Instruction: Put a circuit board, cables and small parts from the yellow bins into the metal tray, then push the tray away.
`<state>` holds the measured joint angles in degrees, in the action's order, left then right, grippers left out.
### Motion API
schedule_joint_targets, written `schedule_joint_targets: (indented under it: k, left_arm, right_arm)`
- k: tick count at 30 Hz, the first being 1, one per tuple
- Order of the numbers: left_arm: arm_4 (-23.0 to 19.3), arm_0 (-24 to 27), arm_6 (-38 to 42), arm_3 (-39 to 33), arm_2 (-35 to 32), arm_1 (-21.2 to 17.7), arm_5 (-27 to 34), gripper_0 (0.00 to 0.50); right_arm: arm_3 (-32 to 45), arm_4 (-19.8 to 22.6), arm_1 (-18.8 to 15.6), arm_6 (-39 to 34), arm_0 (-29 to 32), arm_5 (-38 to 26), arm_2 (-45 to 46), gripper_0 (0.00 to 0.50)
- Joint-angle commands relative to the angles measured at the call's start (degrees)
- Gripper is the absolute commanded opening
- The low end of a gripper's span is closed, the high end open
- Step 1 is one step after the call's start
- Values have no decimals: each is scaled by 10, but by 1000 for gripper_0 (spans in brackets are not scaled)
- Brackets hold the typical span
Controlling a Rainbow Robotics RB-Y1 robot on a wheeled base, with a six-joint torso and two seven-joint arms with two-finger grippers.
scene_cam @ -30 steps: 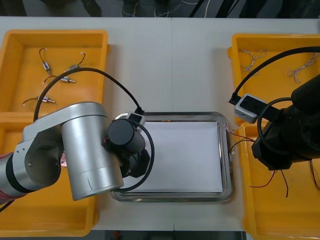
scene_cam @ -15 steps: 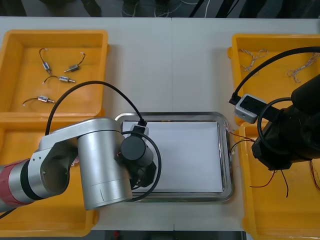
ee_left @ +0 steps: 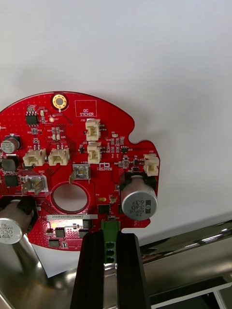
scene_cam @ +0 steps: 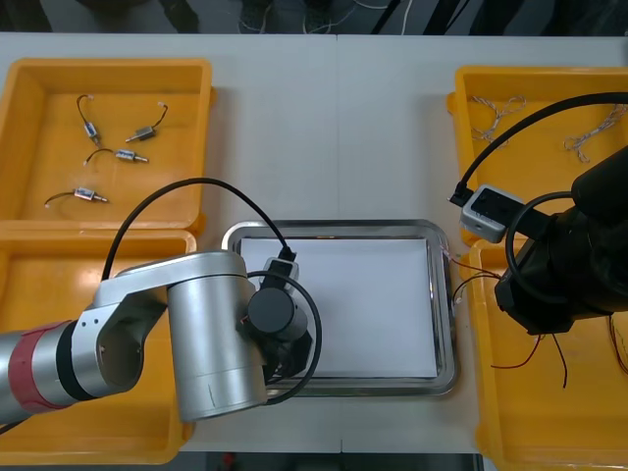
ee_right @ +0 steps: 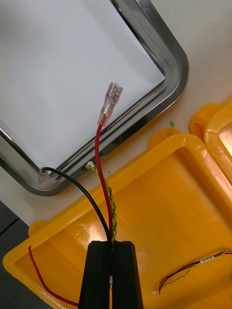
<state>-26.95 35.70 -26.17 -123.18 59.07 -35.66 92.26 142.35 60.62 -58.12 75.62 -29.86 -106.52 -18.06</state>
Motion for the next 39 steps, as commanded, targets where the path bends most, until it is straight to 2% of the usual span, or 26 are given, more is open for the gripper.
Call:
schedule_joint_targets:
  k: [1, 5, 12, 13, 14, 15, 16, 17, 19, 20, 29, 35, 39]
  left_arm:
    - [9, 1, 47, -3, 15, 14, -13, 0]
    - [22, -2, 51, -3, 25, 11, -17, 0]
    - [17, -3, 60, -4, 25, 10, -18, 0]
    - [17, -3, 61, -4, 25, 10, -18, 15]
    - [17, -3, 61, -4, 25, 10, -18, 43]
    - [17, -3, 63, -4, 25, 10, -18, 172]
    - [17, -3, 64, -4, 25, 10, -19, 268]
    - [17, -3, 66, -5, 25, 10, -20, 407]
    - [18, -3, 68, -6, 25, 10, -20, 484]
    - [18, -3, 69, -6, 25, 11, -20, 500]
    - [25, -3, 79, -14, 25, 11, -20, 500]
    - [37, -3, 81, -21, 25, 7, -20, 500]
    - [47, -3, 77, -28, 18, 0, -17, 500]
  right_arm:
    - [9, -4, 3, 27, -17, -4, 4, 0]
    - [9, -4, 3, 28, -17, -4, 4, 0]
    - [9, -4, 3, 29, -17, -4, 5, 0]
    - [9, -4, 3, 29, -16, -4, 4, 0]
    - [9, -4, 4, 30, -17, -4, 4, 0]
    - [9, -4, 3, 30, -16, -4, 4, 0]
    - [9, -4, 3, 30, -17, -4, 5, 0]
    - [9, -3, 3, 30, -16, -4, 4, 0]
    - [9, -3, 3, 30, -17, -4, 5, 0]
    - [9, -3, 3, 30, -16, -4, 4, 0]
    - [13, -2, 3, 31, -20, -4, 4, 0]
    - [14, 28, 8, 36, -41, -4, 4, 0]
    - [8, 40, 24, 37, -63, -4, -10, 0]
